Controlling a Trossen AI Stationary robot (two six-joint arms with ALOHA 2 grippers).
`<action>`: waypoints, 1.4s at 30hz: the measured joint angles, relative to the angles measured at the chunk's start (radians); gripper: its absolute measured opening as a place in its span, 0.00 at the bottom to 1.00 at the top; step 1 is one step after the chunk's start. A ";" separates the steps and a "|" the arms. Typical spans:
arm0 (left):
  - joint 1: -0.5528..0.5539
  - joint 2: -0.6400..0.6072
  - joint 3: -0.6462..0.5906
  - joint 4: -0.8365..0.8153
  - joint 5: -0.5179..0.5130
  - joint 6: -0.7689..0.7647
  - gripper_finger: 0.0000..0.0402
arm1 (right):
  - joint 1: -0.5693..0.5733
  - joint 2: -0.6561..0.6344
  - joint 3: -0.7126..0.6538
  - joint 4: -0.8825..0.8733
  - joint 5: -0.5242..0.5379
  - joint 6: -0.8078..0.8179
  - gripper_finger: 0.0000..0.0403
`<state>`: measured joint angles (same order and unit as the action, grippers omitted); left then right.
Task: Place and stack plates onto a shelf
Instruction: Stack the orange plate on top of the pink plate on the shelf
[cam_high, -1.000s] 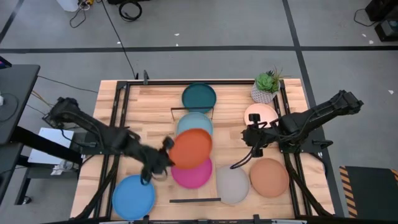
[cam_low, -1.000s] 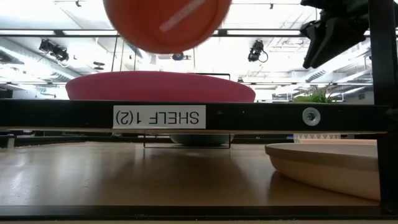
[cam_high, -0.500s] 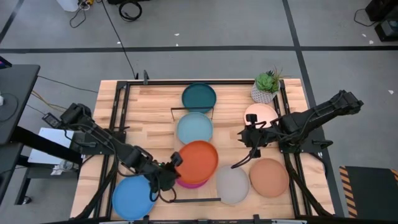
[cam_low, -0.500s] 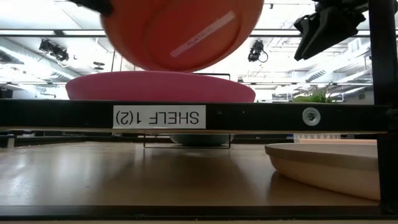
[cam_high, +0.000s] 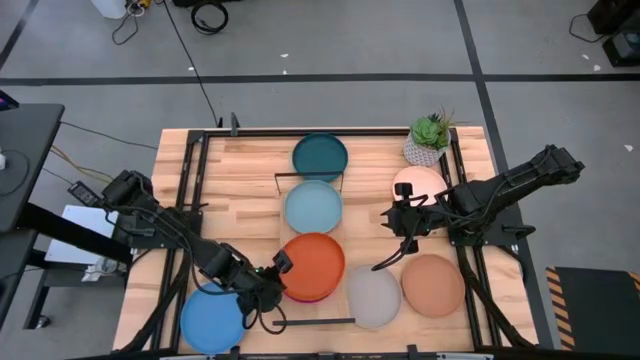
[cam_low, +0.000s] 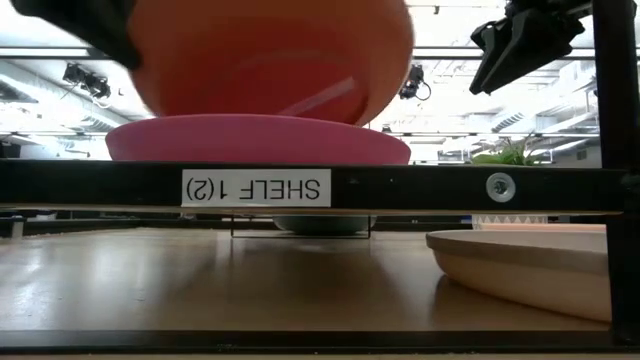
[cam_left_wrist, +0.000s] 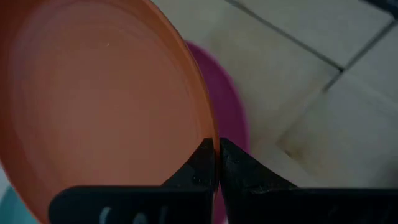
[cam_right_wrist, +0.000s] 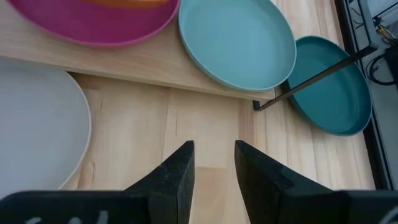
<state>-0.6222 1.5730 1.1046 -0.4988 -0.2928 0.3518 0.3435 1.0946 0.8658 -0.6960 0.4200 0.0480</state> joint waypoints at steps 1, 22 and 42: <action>-0.002 0.000 0.000 -0.008 0.000 -0.001 0.04 | 0.000 0.000 0.000 0.000 -0.001 0.004 0.30; -0.010 -0.048 0.106 -0.205 -0.029 -0.394 0.29 | 0.001 0.000 0.000 0.016 -0.022 0.001 0.30; -0.028 -0.076 0.007 -0.065 -0.365 -0.594 0.29 | -0.024 0.000 0.000 0.143 -0.022 -0.164 0.30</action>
<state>-0.6503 1.4971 1.1118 -0.5642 -0.6575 -0.2424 0.3196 1.0946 0.8658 -0.5531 0.3985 -0.1159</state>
